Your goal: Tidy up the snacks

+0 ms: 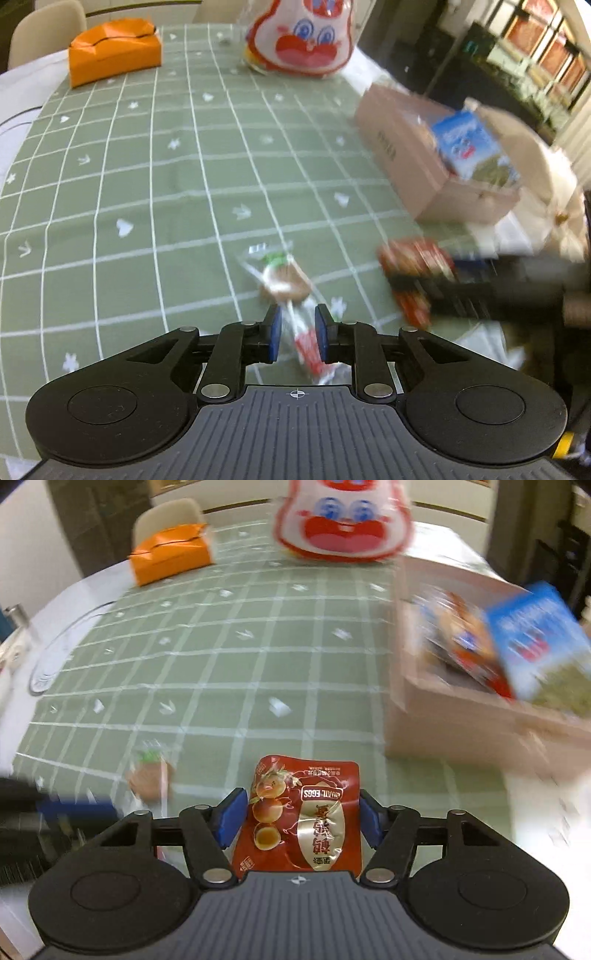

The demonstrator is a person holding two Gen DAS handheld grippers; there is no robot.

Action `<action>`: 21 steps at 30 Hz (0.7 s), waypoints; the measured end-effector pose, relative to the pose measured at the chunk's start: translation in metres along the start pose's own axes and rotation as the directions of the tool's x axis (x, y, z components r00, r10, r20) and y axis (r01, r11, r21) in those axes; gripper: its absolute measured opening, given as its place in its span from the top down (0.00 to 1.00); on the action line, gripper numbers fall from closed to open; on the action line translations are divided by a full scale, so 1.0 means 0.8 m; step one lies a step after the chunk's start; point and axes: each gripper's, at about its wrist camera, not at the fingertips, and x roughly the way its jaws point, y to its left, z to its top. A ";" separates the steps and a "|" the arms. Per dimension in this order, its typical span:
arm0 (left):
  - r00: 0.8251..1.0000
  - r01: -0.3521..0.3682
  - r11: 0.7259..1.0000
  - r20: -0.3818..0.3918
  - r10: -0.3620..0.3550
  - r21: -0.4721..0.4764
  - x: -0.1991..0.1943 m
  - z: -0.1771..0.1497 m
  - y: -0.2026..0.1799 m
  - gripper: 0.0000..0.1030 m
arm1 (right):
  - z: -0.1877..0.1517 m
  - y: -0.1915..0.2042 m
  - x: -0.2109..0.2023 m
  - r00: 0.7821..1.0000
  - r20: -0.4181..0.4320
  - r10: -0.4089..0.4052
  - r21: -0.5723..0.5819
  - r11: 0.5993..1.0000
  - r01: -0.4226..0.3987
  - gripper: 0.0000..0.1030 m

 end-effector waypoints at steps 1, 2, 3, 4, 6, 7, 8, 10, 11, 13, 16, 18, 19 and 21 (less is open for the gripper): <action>1.000 0.010 1.000 0.000 -0.010 -0.006 0.001 0.003 0.003 0.78 | -0.011 -0.006 -0.009 1.000 -0.001 -0.024 0.026 0.999 0.024 0.38; 1.000 0.019 1.000 -0.004 -0.019 0.004 0.004 0.007 0.003 0.78 | -0.022 -0.012 -0.017 0.999 -0.002 -0.045 0.050 0.998 0.045 0.38; 1.000 0.023 0.999 -0.008 -0.023 0.022 0.009 0.011 0.000 0.78 | -0.032 -0.017 -0.023 0.998 0.002 -0.060 0.066 0.996 0.059 0.38; 1.000 0.019 0.999 -0.017 -0.018 0.041 0.016 0.015 -0.003 0.78 | -0.041 -0.021 -0.027 0.997 0.003 -0.075 0.077 0.994 0.074 0.38; 1.000 0.010 0.998 -0.016 -0.009 0.057 0.029 0.023 -0.009 0.77 | -0.057 -0.029 -0.033 0.993 0.009 -0.115 0.109 0.988 0.113 0.33; 1.000 0.004 0.997 -0.015 -0.003 0.072 0.037 0.030 -0.017 0.77 | -0.063 -0.030 -0.035 0.991 0.006 -0.136 0.126 0.983 0.134 0.30; 1.000 -0.006 0.996 -0.018 0.008 0.089 0.042 0.033 -0.021 0.77 | -0.068 -0.029 -0.037 0.988 0.007 -0.155 0.133 0.979 0.153 0.27; 0.999 -0.029 0.990 -0.013 0.031 0.139 0.053 0.040 -0.033 0.77 | -0.079 -0.023 -0.039 0.983 0.019 -0.180 0.128 0.976 0.176 0.21; 0.999 -0.035 0.986 -0.023 0.039 0.160 0.058 0.042 -0.040 0.77 | -0.083 -0.024 -0.040 0.984 0.019 -0.179 0.145 0.974 0.174 0.17; 0.998 -0.028 0.982 -0.056 0.039 0.186 0.070 0.042 -0.050 0.76 | -0.088 -0.022 -0.041 0.982 0.033 -0.186 0.151 0.972 0.179 0.15; 0.998 -0.015 0.974 -0.053 0.027 0.226 0.073 0.035 -0.061 0.74 | -0.093 -0.024 -0.042 0.981 0.050 -0.190 0.156 0.971 0.180 0.12; 0.999 0.004 0.979 -0.041 0.004 0.202 0.065 0.034 -0.058 0.74 | -0.096 -0.029 -0.041 0.979 0.051 -0.195 0.168 0.968 0.185 0.05; 1.000 0.007 0.981 -0.026 -0.002 0.194 0.058 0.034 -0.056 0.74 | -0.096 -0.030 -0.039 0.979 0.051 -0.199 0.171 0.967 0.187 0.03; 1.000 0.001 0.982 -0.003 -0.001 0.188 0.044 0.034 -0.051 0.73 | -0.097 -0.033 -0.038 0.977 0.059 -0.203 0.171 0.967 0.191 0.00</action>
